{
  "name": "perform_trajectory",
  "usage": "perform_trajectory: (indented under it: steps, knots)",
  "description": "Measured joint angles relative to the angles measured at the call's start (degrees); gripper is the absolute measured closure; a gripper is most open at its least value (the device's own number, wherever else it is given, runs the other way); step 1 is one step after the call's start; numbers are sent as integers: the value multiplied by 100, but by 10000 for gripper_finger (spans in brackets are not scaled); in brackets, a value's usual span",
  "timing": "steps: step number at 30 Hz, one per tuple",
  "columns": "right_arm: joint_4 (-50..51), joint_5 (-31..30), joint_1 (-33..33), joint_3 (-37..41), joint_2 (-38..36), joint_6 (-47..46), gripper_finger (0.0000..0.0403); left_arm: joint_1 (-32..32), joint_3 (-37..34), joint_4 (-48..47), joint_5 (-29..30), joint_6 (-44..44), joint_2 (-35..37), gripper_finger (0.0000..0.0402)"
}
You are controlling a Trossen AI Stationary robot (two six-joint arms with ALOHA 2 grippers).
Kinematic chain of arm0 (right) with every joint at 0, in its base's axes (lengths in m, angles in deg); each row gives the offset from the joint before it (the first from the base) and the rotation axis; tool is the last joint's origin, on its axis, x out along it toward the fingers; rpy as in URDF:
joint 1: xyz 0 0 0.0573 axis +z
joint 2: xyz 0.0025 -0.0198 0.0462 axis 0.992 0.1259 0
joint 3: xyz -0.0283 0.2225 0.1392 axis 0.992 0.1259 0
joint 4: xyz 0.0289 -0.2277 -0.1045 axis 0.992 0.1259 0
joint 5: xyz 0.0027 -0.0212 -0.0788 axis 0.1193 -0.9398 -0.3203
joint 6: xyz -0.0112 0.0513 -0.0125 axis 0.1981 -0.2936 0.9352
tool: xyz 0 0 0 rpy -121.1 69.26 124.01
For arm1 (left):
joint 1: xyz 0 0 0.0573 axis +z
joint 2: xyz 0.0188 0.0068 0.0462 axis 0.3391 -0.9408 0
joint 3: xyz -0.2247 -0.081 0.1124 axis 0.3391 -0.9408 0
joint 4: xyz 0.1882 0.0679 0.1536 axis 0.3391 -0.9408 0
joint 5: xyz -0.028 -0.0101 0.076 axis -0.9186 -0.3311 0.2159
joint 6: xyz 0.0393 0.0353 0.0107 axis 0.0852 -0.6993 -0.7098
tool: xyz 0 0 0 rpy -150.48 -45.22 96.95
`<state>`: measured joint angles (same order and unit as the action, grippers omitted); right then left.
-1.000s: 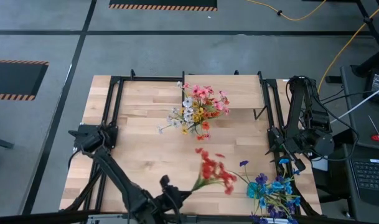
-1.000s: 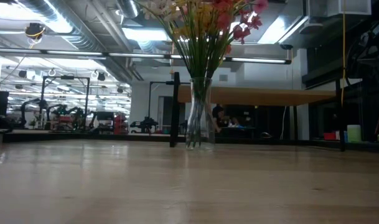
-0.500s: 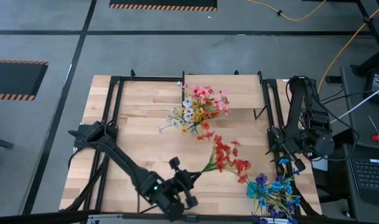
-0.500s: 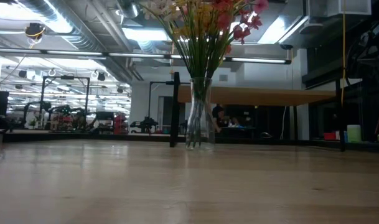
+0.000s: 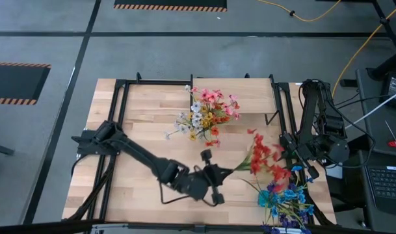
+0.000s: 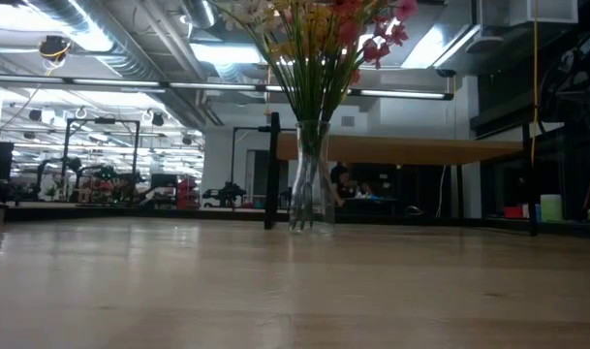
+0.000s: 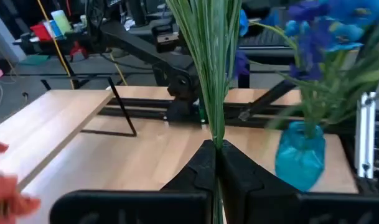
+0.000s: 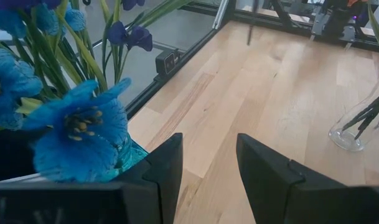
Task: Pick and place flowers into a vace then onto a shelf
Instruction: Put the red flowers into the blue vase
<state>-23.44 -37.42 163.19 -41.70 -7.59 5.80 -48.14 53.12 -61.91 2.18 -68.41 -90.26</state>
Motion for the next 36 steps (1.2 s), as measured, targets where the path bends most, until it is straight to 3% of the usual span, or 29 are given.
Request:
perform_trajectory:
  steps: [6, 11, 18, 27, 36]
  knots:
    - [-79, -5, 0, -4, 0, 151, 251, 549, 0, 669, -866, -599, -11, 398]
    - [-509, -275, 0, -167, 2, 1234, 251, 866, 0, 1506, -1683, -1392, -11, 398]
    - [-754, -707, 0, -455, -2, 2311, 251, 1149, 0, 1658, -1741, -1614, -11, 398]
    - [-2258, -696, 0, -466, -2, 4228, 251, 1479, -2, 1961, -2316, -1927, -11, 398]
    - [-3048, -1102, -131, -466, 0, 4774, 251, 1751, -2, 1954, -2801, -1972, -11, 398]
